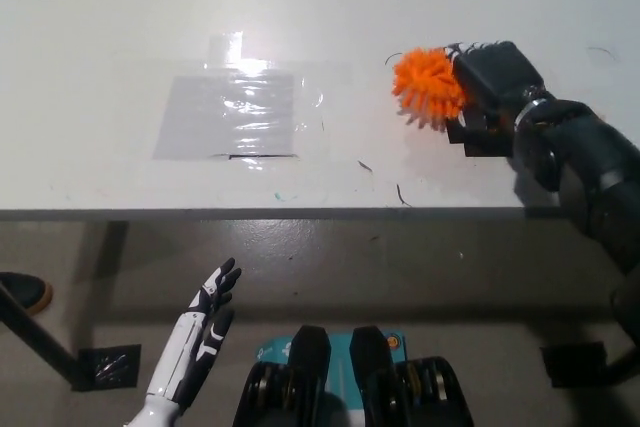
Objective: The robot uses it right hand to pick up an extended orange duster kept in the middle of the desk and presses its handle against the desk to collapse it
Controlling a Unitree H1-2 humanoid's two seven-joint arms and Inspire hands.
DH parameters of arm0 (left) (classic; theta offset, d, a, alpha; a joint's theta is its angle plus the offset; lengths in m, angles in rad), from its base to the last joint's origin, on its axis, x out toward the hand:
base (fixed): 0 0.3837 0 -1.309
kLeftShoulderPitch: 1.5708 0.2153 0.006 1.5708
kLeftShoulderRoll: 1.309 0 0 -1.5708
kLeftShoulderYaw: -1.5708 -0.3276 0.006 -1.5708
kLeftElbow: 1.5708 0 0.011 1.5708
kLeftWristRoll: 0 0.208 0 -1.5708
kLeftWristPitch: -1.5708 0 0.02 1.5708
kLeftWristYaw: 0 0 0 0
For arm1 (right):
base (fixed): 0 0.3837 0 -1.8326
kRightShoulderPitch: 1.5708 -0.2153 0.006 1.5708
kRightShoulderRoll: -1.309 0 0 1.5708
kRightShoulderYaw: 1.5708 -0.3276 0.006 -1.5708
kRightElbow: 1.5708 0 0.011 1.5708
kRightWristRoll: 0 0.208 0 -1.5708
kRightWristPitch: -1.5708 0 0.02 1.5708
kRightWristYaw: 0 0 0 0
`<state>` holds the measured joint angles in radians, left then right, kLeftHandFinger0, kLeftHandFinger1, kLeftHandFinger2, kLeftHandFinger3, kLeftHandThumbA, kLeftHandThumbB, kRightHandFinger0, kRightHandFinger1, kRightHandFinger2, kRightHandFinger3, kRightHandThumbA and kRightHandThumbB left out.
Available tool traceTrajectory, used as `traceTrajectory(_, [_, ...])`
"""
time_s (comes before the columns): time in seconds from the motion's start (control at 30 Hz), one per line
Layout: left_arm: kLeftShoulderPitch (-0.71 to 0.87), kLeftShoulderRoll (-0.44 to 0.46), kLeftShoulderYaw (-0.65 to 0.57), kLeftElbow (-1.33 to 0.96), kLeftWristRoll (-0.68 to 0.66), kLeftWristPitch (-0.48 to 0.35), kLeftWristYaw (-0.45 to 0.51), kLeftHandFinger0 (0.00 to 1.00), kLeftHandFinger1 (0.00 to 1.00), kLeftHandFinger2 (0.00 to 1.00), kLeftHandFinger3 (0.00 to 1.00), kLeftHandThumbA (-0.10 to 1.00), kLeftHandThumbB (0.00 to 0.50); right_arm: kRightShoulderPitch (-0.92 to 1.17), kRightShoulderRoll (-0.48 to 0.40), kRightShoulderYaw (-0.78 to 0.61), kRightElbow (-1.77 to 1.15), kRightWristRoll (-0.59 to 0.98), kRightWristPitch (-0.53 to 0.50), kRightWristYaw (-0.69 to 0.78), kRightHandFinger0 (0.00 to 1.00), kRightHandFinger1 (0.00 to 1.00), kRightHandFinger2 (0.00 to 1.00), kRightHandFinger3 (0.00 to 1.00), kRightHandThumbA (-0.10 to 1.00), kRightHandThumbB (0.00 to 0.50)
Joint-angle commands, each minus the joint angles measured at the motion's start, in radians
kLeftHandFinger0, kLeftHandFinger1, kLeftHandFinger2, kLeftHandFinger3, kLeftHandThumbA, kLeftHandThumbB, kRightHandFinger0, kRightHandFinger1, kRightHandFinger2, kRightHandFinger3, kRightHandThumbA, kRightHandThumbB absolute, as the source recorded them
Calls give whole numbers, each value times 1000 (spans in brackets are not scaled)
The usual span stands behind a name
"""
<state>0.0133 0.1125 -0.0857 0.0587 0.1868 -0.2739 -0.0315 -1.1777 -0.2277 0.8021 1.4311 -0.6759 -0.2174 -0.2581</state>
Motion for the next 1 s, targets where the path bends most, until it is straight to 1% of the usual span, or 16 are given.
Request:
traceTrajectory(0.0, [-10, 4, 6, -39, -6, -16, 3, 1000, 1000, 1000, 1000, 1000, 13, -105, -5, 6, -13, -41, 238, 193, 1000, 1000, 1000, 1000, 915, 494])
traceTrajectory(0.17, [-7, 4, 6, -33, -4, -27, 6, 1000, 1000, 1000, 1000, 1000, 16, -111, -17, -27, -62, -25, 252, 211, 1000, 1000, 1000, 1000, 907, 500])
traceTrajectory(0.23, [-7, 1, 7, -26, -13, -30, 6, 1000, 1000, 1000, 1000, 1000, 26, -119, -55, -105, -190, 42, 200, 259, 1000, 1000, 1000, 1000, 921, 496])
traceTrajectory(0.33, [-7, 1, 7, -26, -13, -30, 6, 1000, 1000, 1000, 1000, 1000, 27, -103, -65, -129, -238, 22, 221, 284, 1000, 1000, 1000, 1000, 924, 497])
traceTrajectory(0.37, [-13, 0, 8, -25, -5, -32, 12, 1000, 1000, 1000, 1000, 1000, 26, -63, -169, -286, -729, 211, 257, 492, 1000, 1000, 1000, 1000, 1000, 500])
traceTrajectory(0.4, [-14, 0, 8, -25, -5, -32, 12, 1000, 1000, 1000, 1000, 1000, 26, -61, -169, -290, -733, 208, 260, 496, 1000, 1000, 1000, 1000, 1000, 500])
traceTrajectory(0.43, [-14, 0, 8, -25, -4, -29, 11, 1000, 1000, 1000, 1000, 1000, 29, -49, -213, -357, -956, 303, 299, 551, 1000, 1000, 1000, 1000, 1000, 500])
traceTrajectory(0.47, [-14, 0, 8, -26, -3, -27, 11, 1000, 1000, 1000, 1000, 1000, 30, -45, -222, -376, -1007, 318, 307, 565, 1000, 1000, 1000, 1000, 1000, 500])
traceTrajectory(0.53, [-14, 0, 8, -25, -3, -27, 11, 1000, 1000, 1000, 1000, 1000, 30, -40, -219, -386, -1018, 311, 314, 575, 1000, 1000, 1000, 1000, 1000, 500])
traceTrajectory(0.57, [-14, 1, 8, -25, -10, -25, 7, 1000, 1000, 1000, 1000, 1000, 49, -49, -241, -424, -1111, 352, 315, 580, 1000, 1000, 1000, 1000, 1000, 497])
traceTrajectory(0.6, [-14, 5, 7, -22, -23, -34, -1, 1000, 1000, 1000, 1000, 1000, 43, -79, -288, -494, -1301, 407, 348, 589, 1000, 1000, 1000, 1000, 1000, 500])
traceTrajectory(0.67, [-16, 8, 8, -17, -29, -37, -5, 1000, 1000, 1000, 1000, 1000, 45, -91, -302, -550, -1384, 471, 393, 605, 1000, 1000, 1000, 1000, 1000, 500])
traceTrajectory(0.73, [-16, 7, 8, -19, -13, -36, 4, 1000, 1000, 1000, 1000, 1000, 54, -106, -339, -623, -1481, 515, 383, 574, 1000, 1000, 1000, 1000, 1000, 494])
traceTrajectory(0.77, [-17, 9, 7, -21, -3, -32, 6, 1000, 1000, 1000, 1000, 1000, 43, -101, -347, -690, -1564, 562, 420, 547, 1000, 1000, 1000, 1000, 1000, 499])
traceTrajectory(0.93, [-21, 7, 6, -19, -4, -36, 7, 1000, 1000, 1000, 1000, 1000, 29, -60, -350, -764, -1666, 575, 416, 494, 1000, 1000, 1000, 1000, 1000, 485])
traceTrajectory(0.97, [-23, 8, 7, -22, 0, -35, 8, 1000, 1000, 1000, 1000, 1000, 34, 36, -351, -810, -1800, 616, 408, 449, 1000, 1000, 1000, 1000, 1000, 466])
